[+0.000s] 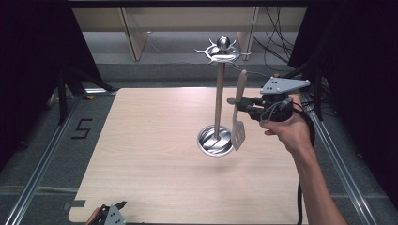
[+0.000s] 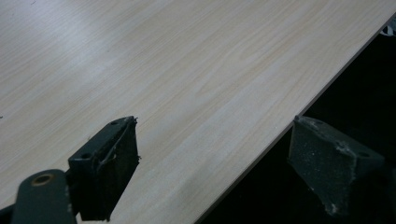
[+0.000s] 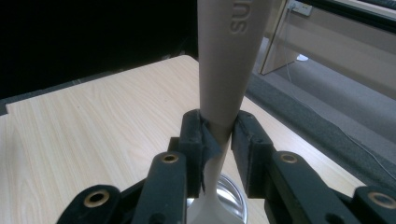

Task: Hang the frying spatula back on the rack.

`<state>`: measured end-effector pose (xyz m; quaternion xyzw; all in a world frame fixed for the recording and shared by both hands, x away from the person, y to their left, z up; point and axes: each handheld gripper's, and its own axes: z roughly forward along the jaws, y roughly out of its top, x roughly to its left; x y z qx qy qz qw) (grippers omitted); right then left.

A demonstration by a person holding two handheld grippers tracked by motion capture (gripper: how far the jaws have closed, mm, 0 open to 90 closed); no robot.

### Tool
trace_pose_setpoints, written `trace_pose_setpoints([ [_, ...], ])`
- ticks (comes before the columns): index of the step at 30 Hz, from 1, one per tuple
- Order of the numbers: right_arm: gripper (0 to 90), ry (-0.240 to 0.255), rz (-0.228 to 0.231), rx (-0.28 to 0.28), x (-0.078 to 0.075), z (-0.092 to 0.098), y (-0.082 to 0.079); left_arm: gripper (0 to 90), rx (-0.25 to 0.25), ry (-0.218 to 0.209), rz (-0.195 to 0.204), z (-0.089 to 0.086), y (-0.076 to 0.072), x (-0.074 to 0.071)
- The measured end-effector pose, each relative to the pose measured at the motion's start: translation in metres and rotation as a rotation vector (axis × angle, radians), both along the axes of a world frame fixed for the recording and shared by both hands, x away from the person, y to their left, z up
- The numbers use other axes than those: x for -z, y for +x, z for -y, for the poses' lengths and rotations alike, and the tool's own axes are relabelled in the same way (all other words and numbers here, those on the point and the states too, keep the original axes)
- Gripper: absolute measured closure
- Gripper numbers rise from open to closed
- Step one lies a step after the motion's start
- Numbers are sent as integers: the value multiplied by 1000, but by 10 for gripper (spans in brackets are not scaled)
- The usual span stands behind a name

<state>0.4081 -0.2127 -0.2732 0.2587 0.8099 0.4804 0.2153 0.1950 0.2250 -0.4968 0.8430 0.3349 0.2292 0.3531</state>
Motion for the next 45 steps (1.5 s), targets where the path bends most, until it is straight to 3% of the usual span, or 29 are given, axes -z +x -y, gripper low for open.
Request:
trace_pose_setpoints([
  [2,751,15,-2,17,-1,-3,0,151,6,10,-2,-1,0,-1],
  [13,750,-19,1,31,-11,-9,5,151,4,4,-1,0,0,0],
  [17,750,-4,-29,26,-12,-10,6,151,4,4,-1,0,0,-1],
  [18,750,-20,-9,25,-13,-10,7,151,4,4,-1,0,0,0],
  [20,750,-7,-3,34,-12,-12,7,151,5,4,-1,0,0,0],
  [26,750,-23,-30,29,-15,-13,9,151,4,3,0,0,0,-1],
  [28,750,-20,-5,41,-14,-14,10,151,4,3,0,0,0,-1],
  [34,750,-33,-23,45,-16,-16,11,151,4,2,1,0,0,-1],
  [42,749,-49,-13,62,-17,-20,12,151,5,7,1,-1,0,-1],
  [45,749,-51,-35,56,-17,-20,10,151,2,0,2,0,0,-1],
])
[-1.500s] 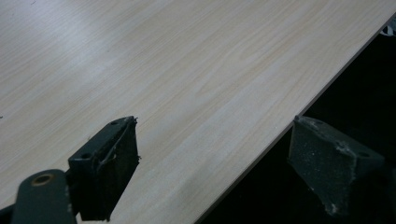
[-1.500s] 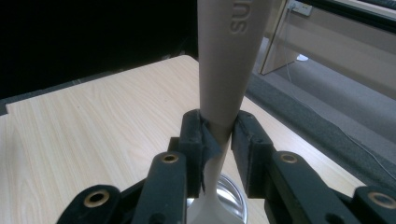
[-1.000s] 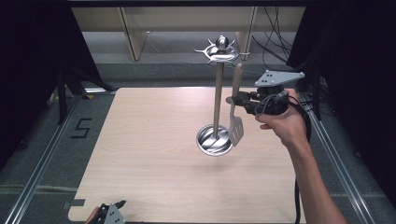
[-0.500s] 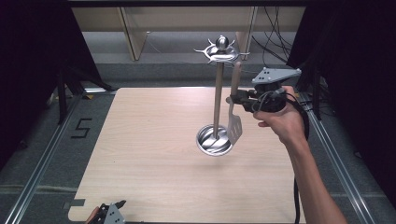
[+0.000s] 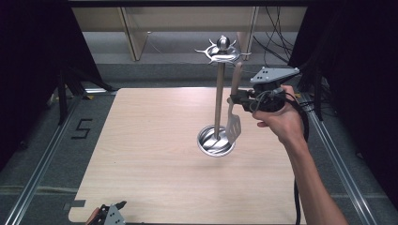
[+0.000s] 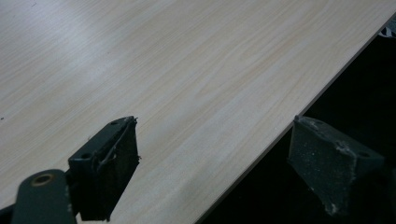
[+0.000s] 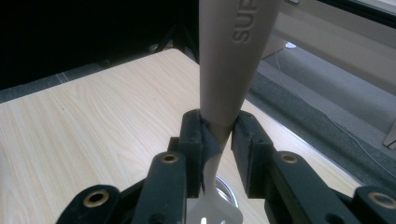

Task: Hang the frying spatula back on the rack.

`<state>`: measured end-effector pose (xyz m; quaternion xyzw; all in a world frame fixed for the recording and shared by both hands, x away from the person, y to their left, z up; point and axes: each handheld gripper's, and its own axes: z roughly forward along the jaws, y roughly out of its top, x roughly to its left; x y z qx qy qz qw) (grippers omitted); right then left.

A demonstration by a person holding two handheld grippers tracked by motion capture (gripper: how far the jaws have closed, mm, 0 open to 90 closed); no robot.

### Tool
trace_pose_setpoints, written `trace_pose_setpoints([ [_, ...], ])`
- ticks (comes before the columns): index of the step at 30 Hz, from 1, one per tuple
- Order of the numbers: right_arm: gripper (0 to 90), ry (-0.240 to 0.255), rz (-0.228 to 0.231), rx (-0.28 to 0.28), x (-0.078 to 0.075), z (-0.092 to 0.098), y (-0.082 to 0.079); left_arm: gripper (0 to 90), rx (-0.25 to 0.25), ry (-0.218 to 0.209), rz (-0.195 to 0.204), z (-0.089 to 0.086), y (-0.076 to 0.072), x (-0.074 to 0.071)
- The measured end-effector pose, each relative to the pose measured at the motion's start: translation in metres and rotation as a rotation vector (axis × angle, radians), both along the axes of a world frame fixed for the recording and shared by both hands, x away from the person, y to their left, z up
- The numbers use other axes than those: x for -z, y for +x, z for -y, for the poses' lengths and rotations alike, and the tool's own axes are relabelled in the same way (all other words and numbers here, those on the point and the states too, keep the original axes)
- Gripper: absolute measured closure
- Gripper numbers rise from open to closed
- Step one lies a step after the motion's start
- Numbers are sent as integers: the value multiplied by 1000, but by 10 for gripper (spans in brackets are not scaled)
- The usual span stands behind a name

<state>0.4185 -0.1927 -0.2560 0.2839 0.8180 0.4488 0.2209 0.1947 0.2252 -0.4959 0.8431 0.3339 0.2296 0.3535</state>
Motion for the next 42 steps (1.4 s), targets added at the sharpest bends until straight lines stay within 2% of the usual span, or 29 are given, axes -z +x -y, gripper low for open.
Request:
trace_pose_setpoints([
  [2,749,-2,3,12,0,0,0,151,2,3,1,0,0,0],
  [4,749,2,-18,23,0,-1,-3,151,2,0,1,0,0,0],
  [5,749,4,3,31,0,-2,-2,151,1,1,1,0,0,0],
  [8,749,-6,4,26,1,-2,-2,151,0,2,1,0,0,0],
  [9,749,-1,-9,32,1,-2,-3,151,2,3,1,0,0,0],
  [10,749,-1,10,33,2,-3,-2,151,3,3,2,0,0,0],
  [15,748,7,-10,30,3,-3,-2,151,4,8,1,0,0,0],
  [18,748,17,-11,27,3,-4,-2,151,23,35,-3,-1,1,-1],
  [19,748,22,-18,27,4,-4,-2,151,27,33,-6,-1,1,-1],
  [20,748,18,-4,19,4,-4,-1,151,25,28,-8,-2,0,-2],
  [21,747,23,-5,20,5,-4,-1,151,35,56,-9,-3,0,-3],
  [23,747,43,-3,34,6,-5,-2,151,16,19,-5,0,1,-1],
  [24,747,45,3,35,6,-5,-2,151,22,34,-2,-1,1,-1],
  [28,747,48,-7,20,7,-3,-3,151,32,34,-7,-1,1,-1],
  [31,745,76,-22,25,8,-2,-3,151,24,29,-6,-1,1,-1],
  [32,745,69,-11,17,8,-1,-3,151,4,15,1,0,0,-1],
  [33,745,66,0,17,9,-1,-2,151,3,21,4,0,0,-1],
  [36,743,76,0,16,9,0,-2,151,25,28,-7,-1,1,-1],
  [39,733,93,-8,13,10,0,-2,151,9,19,1,0,1,-1],
  [41,734,106,8,19,11,0,-2,151,6,21,3,0,0,-1],
  [42,735,102,-1,16,10,1,-3,151,4,15,2,0,1,0],
])
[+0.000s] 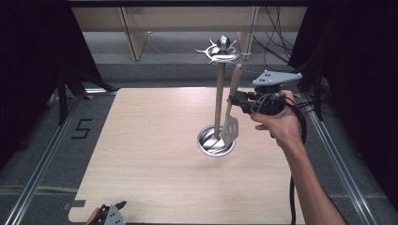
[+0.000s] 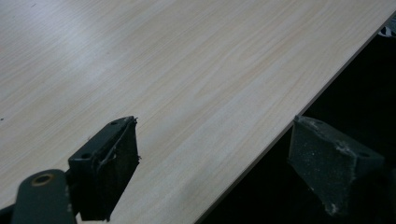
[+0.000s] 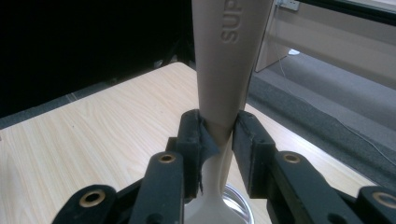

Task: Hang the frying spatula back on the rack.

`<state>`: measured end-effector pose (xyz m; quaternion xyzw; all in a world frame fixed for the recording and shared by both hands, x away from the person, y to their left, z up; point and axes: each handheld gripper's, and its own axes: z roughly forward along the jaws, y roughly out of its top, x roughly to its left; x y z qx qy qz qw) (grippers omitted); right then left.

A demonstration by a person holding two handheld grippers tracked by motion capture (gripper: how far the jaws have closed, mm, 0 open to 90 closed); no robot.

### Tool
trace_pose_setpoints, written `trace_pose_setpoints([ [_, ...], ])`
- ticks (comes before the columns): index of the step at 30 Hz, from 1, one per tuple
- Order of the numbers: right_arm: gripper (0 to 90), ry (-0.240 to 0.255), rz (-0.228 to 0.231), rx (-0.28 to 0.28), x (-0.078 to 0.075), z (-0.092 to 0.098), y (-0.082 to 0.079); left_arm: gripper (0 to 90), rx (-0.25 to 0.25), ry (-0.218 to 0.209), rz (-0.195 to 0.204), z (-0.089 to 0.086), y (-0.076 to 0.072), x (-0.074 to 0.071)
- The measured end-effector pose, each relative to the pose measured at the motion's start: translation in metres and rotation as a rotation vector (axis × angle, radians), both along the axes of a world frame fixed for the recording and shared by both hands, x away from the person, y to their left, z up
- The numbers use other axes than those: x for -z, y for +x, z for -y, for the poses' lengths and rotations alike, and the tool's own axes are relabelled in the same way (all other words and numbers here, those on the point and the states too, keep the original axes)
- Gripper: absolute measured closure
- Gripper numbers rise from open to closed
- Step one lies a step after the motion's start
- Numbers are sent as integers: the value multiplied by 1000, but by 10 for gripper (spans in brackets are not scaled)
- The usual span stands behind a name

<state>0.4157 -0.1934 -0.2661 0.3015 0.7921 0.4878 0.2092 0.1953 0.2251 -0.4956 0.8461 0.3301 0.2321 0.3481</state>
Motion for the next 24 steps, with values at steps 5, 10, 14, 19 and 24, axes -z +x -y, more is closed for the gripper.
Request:
trace_pose_setpoints([
  [5,729,3,-14,1,-1,0,-2,151,6,-1,-18,0,0,-1],
  [10,680,-3,-7,-7,0,1,-1,151,1,-10,-3,0,-1,0],
  [14,627,9,-16,8,0,2,-3,151,6,-1,-17,0,-1,-1],
  [19,574,3,-2,-2,0,3,-4,151,2,-6,-3,0,0,0],
  [24,523,25,-10,20,2,2,-6,151,3,-9,-2,0,0,0],
])
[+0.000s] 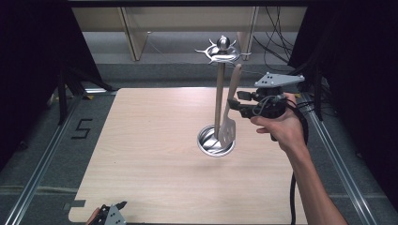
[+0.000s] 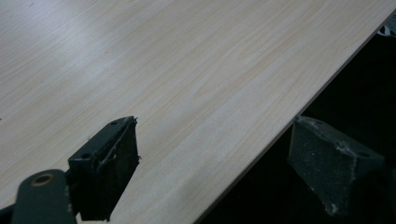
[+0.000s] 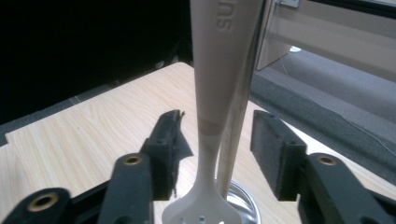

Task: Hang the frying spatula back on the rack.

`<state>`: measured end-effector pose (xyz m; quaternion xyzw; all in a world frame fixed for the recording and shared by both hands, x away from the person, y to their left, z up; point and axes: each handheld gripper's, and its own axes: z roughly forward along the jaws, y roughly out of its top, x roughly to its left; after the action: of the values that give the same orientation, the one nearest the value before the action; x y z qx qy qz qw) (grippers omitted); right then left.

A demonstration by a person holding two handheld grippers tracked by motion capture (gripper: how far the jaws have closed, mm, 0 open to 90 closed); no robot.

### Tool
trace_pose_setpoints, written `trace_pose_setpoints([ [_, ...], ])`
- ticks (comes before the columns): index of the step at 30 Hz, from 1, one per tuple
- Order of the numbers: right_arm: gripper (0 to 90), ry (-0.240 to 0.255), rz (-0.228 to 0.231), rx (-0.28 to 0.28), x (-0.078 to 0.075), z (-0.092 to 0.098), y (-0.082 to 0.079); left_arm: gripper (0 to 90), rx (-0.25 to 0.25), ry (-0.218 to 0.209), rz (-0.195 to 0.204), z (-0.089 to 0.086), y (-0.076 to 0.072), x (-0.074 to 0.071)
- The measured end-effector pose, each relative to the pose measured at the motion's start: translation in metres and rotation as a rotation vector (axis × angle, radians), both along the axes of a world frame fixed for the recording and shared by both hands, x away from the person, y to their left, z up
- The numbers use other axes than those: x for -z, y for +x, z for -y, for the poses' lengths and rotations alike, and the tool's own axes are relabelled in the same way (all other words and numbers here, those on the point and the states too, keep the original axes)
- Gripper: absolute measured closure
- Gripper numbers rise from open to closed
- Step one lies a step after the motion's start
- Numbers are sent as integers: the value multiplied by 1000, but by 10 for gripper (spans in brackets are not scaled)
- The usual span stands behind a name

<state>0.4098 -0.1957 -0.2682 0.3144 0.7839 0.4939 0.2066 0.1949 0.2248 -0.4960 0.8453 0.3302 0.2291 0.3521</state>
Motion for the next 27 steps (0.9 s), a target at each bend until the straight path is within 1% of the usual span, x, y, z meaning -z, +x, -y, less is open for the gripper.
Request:
trace_pose_setpoints([
  [1,497,7,-11,9,0,1,-1,151,-2,-1,-1,0,0,0],
  [2,477,13,-8,10,2,1,1,151,-3,-2,-1,0,0,0],
  [3,461,11,-20,15,2,3,0,151,1,4,-12,0,0,-1],
  [4,453,19,-23,19,3,4,0,151,2,8,-15,-1,0,-1],
  [6,443,20,-39,13,4,7,-1,151,2,7,-15,0,0,-1],
  [7,432,18,-38,13,5,8,-2,151,-3,-1,0,0,0,0],
  [8,422,23,-28,17,6,9,-3,151,-4,-3,2,0,0,1],
  [9,413,28,-34,13,7,10,-4,151,-4,-3,2,0,0,1],
  [10,410,36,-48,21,7,10,-6,151,-3,0,2,0,0,0],
  [11,405,29,-20,21,8,12,-6,151,-4,-8,4,1,0,1],
  [12,402,31,-32,22,8,13,-7,151,-2,-1,3,0,0,0],
  [18,380,56,-28,26,15,17,-14,151,-6,-4,4,0,0,0],
  [19,377,35,-13,28,16,20,-15,151,-2,4,-8,0,0,-1],
  [20,376,47,-12,28,18,20,-15,151,-5,9,6,0,1,0],
  [21,376,43,-10,38,19,20,-17,151,-11,13,7,0,0,0],
  [22,374,35,-21,39,21,21,-19,151,-13,-3,5,0,0,0],
  [23,371,35,-15,28,23,22,-19,151,-11,2,5,0,0,0],
  [24,369,23,-1,32,24,23,-20,151,-12,3,5,0,0,0],
  [25,366,34,-19,38,27,24,-23,152,-9,13,7,0,0,0],
  [26,365,29,-11,31,28,25,-22,151,-1,6,-13,0,0,-1],
  [27,363,36,-15,38,30,26,-23,151,-6,0,0,0,0,0],
])
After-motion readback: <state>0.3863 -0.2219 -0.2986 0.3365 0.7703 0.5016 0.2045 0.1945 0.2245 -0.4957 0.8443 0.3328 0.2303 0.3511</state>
